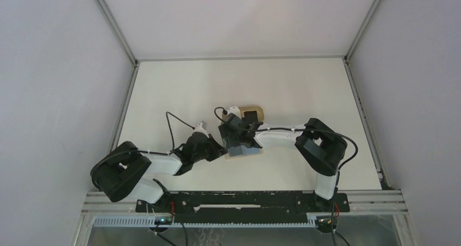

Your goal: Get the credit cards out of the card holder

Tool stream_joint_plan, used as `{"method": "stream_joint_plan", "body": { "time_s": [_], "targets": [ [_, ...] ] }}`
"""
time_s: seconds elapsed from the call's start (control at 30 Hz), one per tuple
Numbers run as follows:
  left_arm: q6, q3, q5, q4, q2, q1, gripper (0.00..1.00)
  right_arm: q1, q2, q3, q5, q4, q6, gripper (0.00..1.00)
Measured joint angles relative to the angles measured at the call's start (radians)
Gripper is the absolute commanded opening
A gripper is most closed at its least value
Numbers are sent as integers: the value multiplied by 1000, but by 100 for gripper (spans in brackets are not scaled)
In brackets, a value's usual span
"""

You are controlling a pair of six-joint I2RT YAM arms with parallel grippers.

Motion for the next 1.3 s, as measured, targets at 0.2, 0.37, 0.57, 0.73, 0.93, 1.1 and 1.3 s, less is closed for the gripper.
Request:
{"method": "stream_joint_plan", "body": {
  "time_s": [0.2,0.37,0.57,0.73,0.93,1.1,1.3],
  "targets": [
    [-2,-7,0,13,0,-2,0,6,2,0,10,0,0,68],
    [-7,-8,-1,14,0,-2,0,7,1,-3,10,4,3,59],
    [-8,-10,-1,16,0,-2,0,-14,-31,-52,-8,42,13,67],
    [-8,-11,-2,18,0,-2,0,-35,-51,-83,-24,60,14,75],
    [-8,-11,-3,19,0,-2,0,-52,-69,-106,-27,64,11,81],
    [-8,-11,-3,19,1,-2,0,-57,-76,-114,-29,67,11,85],
    [-8,-11,-3,23,3,-2,0,-66,-116,-141,-34,68,-9,100]
  ]
}}
